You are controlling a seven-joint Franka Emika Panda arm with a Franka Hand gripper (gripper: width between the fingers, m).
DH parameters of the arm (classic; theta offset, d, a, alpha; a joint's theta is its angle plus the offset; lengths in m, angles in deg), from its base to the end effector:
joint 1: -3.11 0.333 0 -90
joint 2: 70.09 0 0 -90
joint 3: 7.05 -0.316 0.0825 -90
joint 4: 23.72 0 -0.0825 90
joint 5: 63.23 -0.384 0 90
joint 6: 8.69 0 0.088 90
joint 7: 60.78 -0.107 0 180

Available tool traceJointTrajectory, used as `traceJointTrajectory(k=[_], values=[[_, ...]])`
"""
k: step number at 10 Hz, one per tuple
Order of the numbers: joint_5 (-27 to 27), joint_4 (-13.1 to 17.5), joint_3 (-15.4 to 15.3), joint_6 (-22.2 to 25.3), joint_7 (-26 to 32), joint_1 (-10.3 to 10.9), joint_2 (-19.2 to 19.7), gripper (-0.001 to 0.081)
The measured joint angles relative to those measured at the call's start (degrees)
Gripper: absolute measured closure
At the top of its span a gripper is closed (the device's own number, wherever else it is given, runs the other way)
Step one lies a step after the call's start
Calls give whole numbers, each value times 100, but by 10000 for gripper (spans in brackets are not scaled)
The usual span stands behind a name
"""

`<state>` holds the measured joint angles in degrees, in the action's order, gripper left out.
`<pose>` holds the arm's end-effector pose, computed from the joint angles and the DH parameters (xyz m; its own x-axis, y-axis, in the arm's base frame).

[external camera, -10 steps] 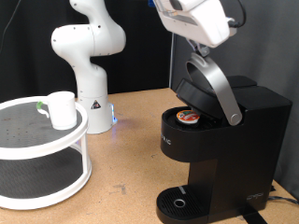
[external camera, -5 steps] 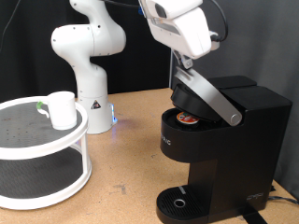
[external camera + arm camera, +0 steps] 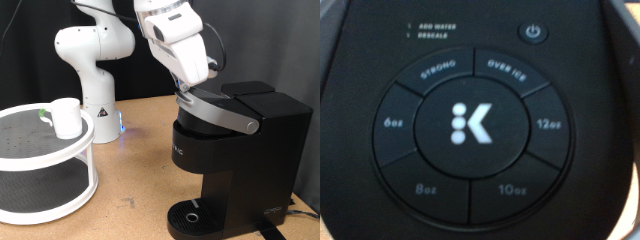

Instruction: Make a cup of coffee with the keurig machine

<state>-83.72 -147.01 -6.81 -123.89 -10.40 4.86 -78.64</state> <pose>0.5076 0.0341 0.4691 0.7265 0.6458 0.2348 0.6867 -0.6941 -0.2158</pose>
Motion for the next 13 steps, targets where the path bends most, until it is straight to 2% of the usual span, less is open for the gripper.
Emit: traceJointTrajectory(k=[5,9,11,13], values=[[134,-171,-3,-225,0,-21,25,806],[416,-355,-26,-573,-176,-24,302,806],[388,-358,-25,-596,-177,-24,302,806],[40,-363,-9,-640,-32,-24,299,806]])
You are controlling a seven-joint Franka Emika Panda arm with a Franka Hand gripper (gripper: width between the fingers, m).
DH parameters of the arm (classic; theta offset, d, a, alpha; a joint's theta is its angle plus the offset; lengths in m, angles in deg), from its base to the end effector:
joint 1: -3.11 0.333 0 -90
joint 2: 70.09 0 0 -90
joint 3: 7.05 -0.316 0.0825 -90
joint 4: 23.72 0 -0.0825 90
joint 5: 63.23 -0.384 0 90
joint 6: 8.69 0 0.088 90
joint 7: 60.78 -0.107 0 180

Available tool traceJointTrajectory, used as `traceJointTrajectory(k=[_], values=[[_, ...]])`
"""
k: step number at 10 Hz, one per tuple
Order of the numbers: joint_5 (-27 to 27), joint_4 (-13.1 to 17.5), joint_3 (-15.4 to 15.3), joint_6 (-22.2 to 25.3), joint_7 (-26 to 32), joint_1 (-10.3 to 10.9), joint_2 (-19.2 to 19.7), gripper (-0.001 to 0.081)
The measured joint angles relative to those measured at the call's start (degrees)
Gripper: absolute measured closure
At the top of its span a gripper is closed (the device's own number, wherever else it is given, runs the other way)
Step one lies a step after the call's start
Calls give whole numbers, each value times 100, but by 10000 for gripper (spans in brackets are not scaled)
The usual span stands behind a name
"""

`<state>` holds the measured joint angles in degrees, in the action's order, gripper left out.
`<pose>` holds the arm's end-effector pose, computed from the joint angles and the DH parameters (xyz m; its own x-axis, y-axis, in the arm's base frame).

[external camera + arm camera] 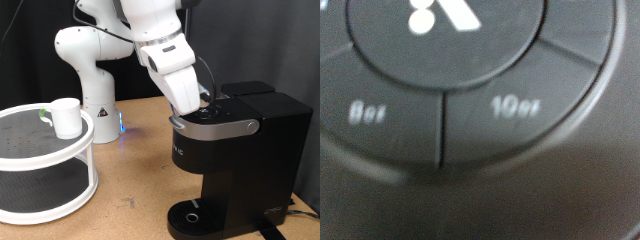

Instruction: Make a cup of coffee with the keurig machine

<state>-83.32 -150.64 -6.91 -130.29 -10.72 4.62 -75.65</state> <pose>0.5117 0.0277 0.4218 0.7537 0.6227 0.2102 0.6568 -0.7254 -0.2061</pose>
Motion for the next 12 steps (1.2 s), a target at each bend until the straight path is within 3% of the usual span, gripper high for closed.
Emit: traceJointTrajectory(k=[4,5,7,8,9,12], values=[[-1344,131,14,282,660,15,-190,806],[-1624,219,56,494,771,15,-282,806],[-1683,518,146,1144,999,5,-343,806],[-1682,485,141,1059,950,5,-338,806],[-1807,363,120,680,935,9,-377,806],[-2443,-369,141,-130,904,-10,-901,806]])
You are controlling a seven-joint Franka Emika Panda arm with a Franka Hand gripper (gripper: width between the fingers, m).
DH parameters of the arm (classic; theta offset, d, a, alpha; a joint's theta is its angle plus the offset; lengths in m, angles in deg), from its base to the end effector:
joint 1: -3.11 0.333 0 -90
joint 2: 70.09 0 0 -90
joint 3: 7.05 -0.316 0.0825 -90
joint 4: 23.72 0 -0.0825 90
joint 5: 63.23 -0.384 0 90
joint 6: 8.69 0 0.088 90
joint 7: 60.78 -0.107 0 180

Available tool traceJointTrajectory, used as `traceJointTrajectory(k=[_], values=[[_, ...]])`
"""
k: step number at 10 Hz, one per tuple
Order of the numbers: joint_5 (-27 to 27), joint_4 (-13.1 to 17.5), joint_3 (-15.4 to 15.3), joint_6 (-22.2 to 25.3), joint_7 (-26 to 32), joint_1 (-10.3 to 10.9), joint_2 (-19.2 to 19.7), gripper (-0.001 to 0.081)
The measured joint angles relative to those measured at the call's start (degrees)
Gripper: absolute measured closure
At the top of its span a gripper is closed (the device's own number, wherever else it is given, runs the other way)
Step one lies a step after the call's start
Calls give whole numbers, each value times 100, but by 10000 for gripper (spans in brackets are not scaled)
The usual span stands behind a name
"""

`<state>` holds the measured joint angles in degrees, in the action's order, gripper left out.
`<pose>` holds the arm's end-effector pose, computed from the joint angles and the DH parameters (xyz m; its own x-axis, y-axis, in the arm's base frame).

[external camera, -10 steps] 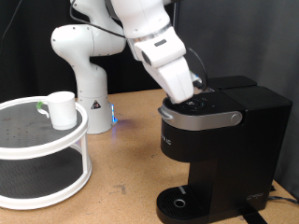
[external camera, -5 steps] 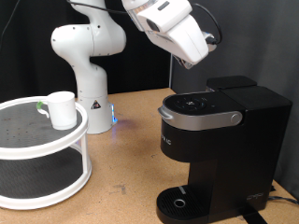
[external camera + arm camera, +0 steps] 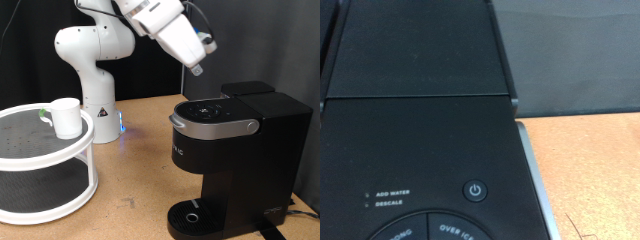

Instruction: Make a cup of coffee with the keurig machine

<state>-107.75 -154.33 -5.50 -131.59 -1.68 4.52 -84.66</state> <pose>0.4871 0.0277 0.4804 0.7395 0.4114 0.5327 0.6340 -0.6916 -0.3460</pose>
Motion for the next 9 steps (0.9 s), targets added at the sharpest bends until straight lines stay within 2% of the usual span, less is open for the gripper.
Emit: traceJointTrajectory(k=[2,3,4,5,7,9], values=[[-141,-421,109,10,-22,-33,-398,806],[-127,-558,195,245,-5,-61,-569,806],[-123,-648,289,468,8,-73,-726,806],[-121,-649,276,406,-6,-73,-710,806],[-94,-702,312,572,-87,-103,-722,806],[34,-904,395,793,-176,-248,-968,806]])
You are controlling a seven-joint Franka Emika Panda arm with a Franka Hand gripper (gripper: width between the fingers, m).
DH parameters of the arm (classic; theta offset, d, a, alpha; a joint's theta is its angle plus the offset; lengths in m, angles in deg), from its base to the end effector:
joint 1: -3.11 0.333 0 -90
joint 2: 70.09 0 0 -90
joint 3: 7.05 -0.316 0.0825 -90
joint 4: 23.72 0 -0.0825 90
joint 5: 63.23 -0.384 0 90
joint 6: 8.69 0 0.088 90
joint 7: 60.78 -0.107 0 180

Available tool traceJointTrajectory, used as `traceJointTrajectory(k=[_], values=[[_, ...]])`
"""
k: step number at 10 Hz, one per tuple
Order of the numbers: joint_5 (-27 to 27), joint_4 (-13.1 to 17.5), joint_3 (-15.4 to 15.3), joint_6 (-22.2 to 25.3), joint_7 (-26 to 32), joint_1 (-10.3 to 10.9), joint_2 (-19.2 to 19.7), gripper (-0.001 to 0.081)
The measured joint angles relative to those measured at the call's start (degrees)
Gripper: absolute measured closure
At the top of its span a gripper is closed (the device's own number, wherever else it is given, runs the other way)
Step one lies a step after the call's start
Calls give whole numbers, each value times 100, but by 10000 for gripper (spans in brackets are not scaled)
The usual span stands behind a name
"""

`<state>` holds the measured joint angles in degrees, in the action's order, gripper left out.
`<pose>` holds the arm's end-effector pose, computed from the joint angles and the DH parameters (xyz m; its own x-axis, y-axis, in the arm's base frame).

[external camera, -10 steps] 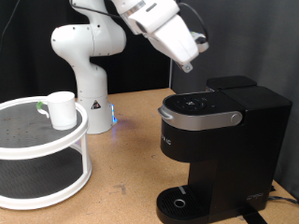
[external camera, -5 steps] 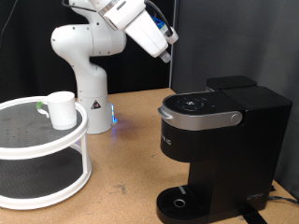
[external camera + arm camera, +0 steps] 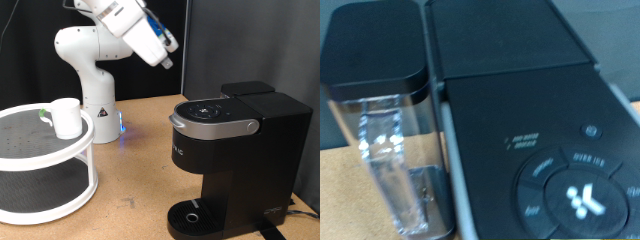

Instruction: Make a cup of coffee with the keurig machine

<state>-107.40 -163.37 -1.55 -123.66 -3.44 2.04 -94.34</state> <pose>0.4239 -0.0088 0.4732 0.8053 0.3430 0.4835 0.5677 -0.6810 -0.4625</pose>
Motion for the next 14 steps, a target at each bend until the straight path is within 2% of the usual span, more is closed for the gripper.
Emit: traceJointTrajectory(k=[2,6,7,9,11,14], values=[[199,-208,104,175,-5,-180,-340,806],[770,-289,527,1144,95,-459,-873,806],[826,-360,573,1235,95,-498,-1001,806],[825,-360,598,1285,120,-497,-1001,806],[1027,-349,854,1901,213,-562,-1111,806],[1588,-362,1207,2313,607,-784,-1444,806]])
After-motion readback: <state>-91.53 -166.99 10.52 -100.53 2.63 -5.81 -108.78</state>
